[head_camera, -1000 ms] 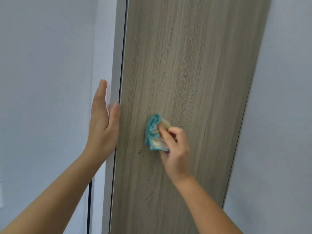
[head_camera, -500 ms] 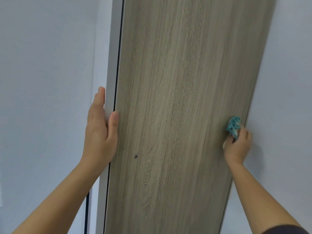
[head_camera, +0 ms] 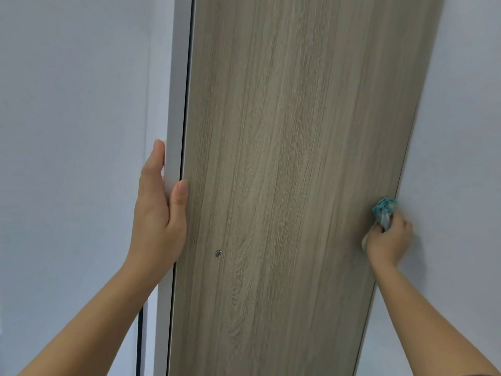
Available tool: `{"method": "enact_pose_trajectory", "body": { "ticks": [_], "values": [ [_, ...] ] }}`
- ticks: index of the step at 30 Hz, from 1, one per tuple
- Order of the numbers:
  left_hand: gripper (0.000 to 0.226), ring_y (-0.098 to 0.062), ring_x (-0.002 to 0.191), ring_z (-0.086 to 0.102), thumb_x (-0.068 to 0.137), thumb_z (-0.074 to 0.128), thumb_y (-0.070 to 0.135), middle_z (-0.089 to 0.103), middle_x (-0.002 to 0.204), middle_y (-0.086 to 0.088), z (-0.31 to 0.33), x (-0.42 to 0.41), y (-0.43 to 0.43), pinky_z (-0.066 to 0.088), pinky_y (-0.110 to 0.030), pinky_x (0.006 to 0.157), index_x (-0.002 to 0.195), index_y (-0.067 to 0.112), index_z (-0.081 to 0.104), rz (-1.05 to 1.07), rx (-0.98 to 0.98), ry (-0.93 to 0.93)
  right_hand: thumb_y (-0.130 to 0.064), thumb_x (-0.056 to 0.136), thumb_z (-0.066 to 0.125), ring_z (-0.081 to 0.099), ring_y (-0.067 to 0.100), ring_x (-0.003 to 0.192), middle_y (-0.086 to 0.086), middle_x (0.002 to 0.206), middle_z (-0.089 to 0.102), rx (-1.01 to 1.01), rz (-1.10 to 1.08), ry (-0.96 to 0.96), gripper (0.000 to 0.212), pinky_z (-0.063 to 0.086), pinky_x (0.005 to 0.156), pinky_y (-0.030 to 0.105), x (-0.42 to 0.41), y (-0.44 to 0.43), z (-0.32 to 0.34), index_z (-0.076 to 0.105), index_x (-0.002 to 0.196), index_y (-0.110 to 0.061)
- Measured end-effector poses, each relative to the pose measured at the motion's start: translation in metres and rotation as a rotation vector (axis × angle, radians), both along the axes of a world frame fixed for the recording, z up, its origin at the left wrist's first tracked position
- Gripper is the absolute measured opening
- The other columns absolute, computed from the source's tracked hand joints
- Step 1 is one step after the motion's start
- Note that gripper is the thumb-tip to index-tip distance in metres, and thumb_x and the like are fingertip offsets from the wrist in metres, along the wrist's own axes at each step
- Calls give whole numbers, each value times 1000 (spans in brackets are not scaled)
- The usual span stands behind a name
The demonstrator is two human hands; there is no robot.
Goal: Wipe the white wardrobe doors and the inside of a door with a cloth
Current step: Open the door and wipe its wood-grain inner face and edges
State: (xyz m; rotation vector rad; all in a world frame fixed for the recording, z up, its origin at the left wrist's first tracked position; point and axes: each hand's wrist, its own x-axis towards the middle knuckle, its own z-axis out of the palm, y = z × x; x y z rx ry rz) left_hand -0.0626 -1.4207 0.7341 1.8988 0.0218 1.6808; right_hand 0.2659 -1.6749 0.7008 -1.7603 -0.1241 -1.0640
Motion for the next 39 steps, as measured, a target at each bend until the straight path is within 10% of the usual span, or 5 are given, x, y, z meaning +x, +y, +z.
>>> {"method": "enact_pose_trajectory", "body": {
  "ticks": [14,28,35,39],
  "values": [
    [54,-11,148,19,105,36,14,21,161,-1,1,1,4,21,-44,121,154,10,15,-112,-11,-20,21,76,58,45,3,83,14,100,47,123,295,-295,32,37,76,3,-134,83,-24,62,106,11],
    [51,-1,141,30,100,51,15,36,150,9,10,-16,17,20,1,104,147,15,30,-88,-33,85,-11,89,58,56,17,89,-2,107,49,-302,661,-617,47,51,73,26,-292,172,-67,54,136,-13],
    [52,3,143,24,103,45,22,30,156,15,-6,-24,11,23,-32,120,152,26,26,-95,-62,111,-12,87,67,55,19,87,0,108,50,-454,636,-739,47,52,67,30,-274,159,-76,57,133,-15],
    [57,8,144,16,102,39,28,17,159,16,-44,-17,-5,16,-14,117,154,24,15,-96,-163,99,-9,84,61,58,21,89,1,109,48,-356,558,-669,44,53,76,31,-223,132,-77,61,128,-10]
  ]
}}
